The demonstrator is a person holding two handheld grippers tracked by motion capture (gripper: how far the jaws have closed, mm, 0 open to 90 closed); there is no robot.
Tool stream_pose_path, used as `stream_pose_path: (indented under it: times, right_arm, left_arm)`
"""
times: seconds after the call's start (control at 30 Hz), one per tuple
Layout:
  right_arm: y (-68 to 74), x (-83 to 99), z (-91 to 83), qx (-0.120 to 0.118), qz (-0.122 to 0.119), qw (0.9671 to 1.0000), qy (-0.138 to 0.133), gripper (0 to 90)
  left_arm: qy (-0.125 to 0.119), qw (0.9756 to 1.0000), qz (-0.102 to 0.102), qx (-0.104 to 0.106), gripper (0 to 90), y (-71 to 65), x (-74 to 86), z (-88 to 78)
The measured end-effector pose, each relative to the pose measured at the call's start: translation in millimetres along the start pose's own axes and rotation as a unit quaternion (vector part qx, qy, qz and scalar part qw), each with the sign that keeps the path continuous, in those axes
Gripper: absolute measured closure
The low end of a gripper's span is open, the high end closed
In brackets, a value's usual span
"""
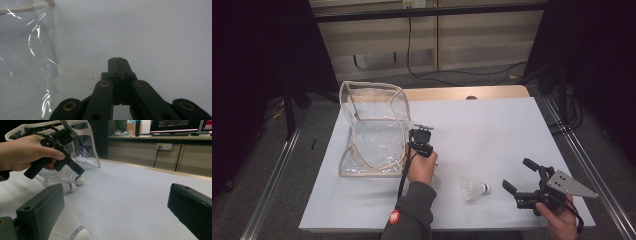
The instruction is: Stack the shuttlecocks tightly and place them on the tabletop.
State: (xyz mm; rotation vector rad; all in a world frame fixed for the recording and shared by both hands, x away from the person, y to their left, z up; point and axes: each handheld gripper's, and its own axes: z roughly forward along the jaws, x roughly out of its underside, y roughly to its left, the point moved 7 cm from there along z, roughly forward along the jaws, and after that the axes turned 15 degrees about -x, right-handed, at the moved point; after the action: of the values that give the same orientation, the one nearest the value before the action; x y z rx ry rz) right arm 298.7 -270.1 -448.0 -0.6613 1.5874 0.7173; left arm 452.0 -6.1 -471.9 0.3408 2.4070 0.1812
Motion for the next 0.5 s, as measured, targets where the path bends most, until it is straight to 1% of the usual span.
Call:
stream_pose_path:
  times: [0.03,0.1,0.23,0.27,0.33,0.37,0.4,0.47,0.5]
  right_arm:
    - [-0.1,0.2,0.1,0.0,0.0,1.0,0.0,0.2]
    - [0.2,0.4,0.4,-0.001,0.002,1.0,0.0,0.2]
    - [0.5,0.2,0.8,0.0,0.001,1.0,0.0,0.2]
    - [0.8,0.4,0.9,-0.001,0.004,1.0,0.0,0.2]
    - [0.4,0.6,0.8,-0.001,0.002,1.0,0.001,0.2]
    - [0.4,0.6,1.0,-0.002,0.001,1.0,0.001,0.2]
    - [0.4,0.5,1.2,-0.002,0.001,1.0,0.001,0.2]
    - [0.4,0.3,1.0,-0.002,0.001,1.0,0.001,0.2]
    - [0.5,0.0,1.0,-0.002,0.002,1.0,0.0,0.2]
  left_arm:
    - [0.0,1.0,0.002,-0.003,90.0,0.4,-0.1,-0.2]
    - [0.001,1.0,-0.001,0.004,90.0,-0.7,0.1,0.2]
    - [-0.002,1.0,0.001,0.009,90.0,-2.6,-0.3,0.9]
    - [-0.001,0.9998,0.005,0.017,90.0,-4.1,0.0,1.5]
    - [-0.005,0.9998,0.005,0.019,90.0,-6.7,0.1,2.8]
    - [-0.007,0.9997,0.003,0.025,90.0,-8.6,-0.2,3.2]
    - [-0.007,0.9997,0.006,0.023,90.0,-8.8,-0.3,2.8]
    - [-0.015,0.9997,0.005,0.016,90.0,-8.2,-1.4,2.0]
    - [-0.016,0.9998,0.007,0.007,90.0,-6.7,-1.5,1.4]
